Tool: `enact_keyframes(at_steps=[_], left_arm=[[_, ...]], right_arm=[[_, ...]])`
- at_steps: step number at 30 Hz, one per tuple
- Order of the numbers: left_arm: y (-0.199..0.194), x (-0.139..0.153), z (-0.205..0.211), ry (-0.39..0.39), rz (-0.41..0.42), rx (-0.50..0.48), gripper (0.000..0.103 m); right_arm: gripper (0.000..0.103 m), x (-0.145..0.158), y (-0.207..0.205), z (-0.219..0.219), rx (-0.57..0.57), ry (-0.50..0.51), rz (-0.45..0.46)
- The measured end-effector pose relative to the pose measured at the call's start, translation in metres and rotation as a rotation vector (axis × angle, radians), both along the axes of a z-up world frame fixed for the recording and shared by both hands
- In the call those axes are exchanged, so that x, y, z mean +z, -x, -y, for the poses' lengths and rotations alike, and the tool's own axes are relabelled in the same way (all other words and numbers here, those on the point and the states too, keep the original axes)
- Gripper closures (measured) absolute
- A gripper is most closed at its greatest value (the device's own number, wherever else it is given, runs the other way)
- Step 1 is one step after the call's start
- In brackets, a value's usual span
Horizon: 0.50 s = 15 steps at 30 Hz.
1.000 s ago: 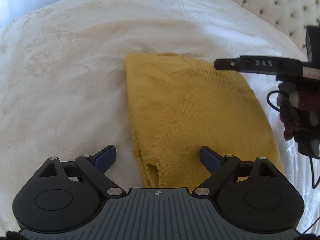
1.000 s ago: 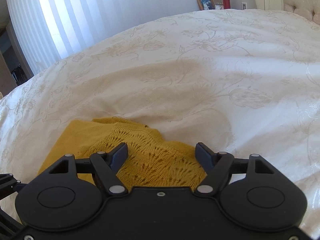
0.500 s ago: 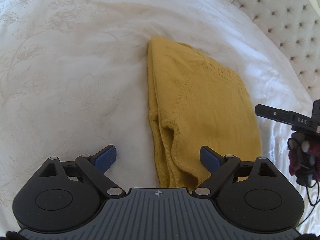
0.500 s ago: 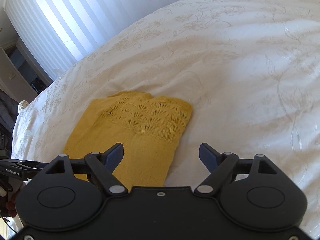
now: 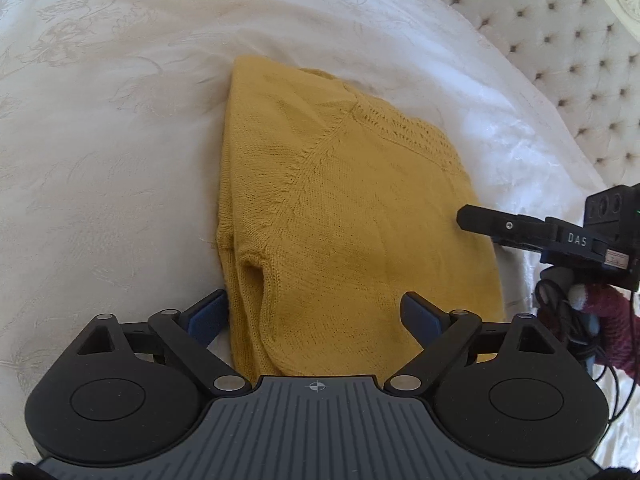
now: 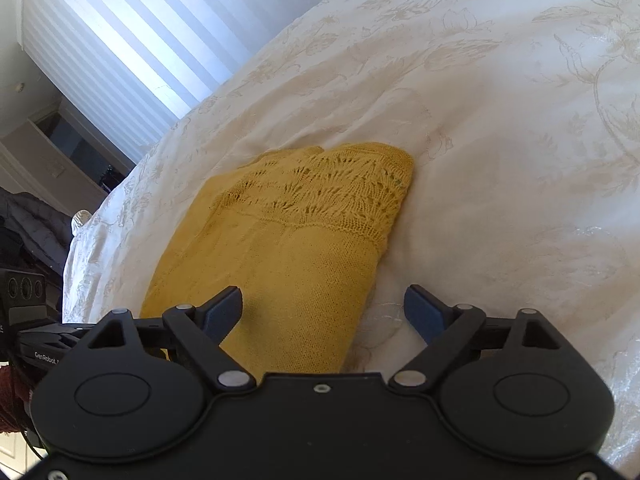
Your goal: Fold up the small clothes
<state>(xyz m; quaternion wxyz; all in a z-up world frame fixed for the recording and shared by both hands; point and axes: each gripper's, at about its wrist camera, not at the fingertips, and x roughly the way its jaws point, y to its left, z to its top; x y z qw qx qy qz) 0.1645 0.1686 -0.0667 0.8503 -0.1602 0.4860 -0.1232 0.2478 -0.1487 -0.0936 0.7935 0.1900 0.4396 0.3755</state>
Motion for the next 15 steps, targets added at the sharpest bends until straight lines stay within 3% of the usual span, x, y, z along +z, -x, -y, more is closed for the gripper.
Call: enact_keyframes(at_steps=[3,8,15], left_arm=[[-0.004,-0.003,0.005,0.004,0.013,-0.021,0.001],[-0.008,-0.004,0.013,-0.019,0.043,-0.043,0.001],[-0.018,-0.006,0.012,0.016,0.061,-0.027,0.001]], right_arm=[[0.009,-0.003,-0.004,-0.003,0.003,-0.027,0.007],[0.008,-0.007,-0.013,-0.009,0.008,-0.074,0.008],[0.000,-0.010,-0.021,-0.021,0.020,-0.105,0.028]])
